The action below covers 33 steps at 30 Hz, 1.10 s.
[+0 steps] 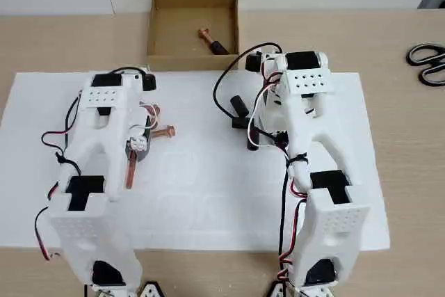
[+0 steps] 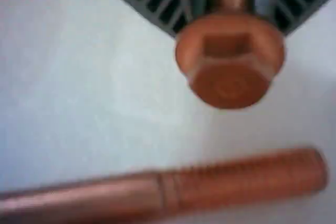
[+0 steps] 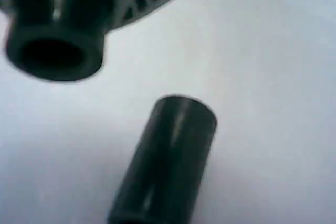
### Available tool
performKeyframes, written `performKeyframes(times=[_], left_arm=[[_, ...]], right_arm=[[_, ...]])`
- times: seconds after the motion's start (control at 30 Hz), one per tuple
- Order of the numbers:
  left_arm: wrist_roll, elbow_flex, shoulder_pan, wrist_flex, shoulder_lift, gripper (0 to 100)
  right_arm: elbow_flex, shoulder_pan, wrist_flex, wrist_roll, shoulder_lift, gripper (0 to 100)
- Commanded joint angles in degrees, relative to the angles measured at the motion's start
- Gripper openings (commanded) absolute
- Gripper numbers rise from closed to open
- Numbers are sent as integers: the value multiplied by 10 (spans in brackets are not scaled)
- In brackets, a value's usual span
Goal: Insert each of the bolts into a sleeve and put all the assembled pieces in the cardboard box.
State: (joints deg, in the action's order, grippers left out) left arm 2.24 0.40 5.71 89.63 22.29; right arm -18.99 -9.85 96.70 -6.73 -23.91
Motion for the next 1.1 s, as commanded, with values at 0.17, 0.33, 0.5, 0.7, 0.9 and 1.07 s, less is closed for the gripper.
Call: performKeyframes(times=[0.17,0.33,0.5,0.7,0.9,1.07], left_arm=[[-4,47,-2,-67,-9,21],[-4,58,-2,-79,-9,76],[-3,60,-1,-80,-9,75],[-1,63,-2,-83,-14,8],[-1,44,-2,-47,-54,5],[-3,42,-3,-16,-180,5]], right_arm=[[-24,-2,10,2,7,4],[-24,0,10,2,7,4],[-24,0,10,2,7,4],[-24,0,10,2,7,4],[-25,-3,10,-2,9,4],[-27,-1,15,-2,63,4]])
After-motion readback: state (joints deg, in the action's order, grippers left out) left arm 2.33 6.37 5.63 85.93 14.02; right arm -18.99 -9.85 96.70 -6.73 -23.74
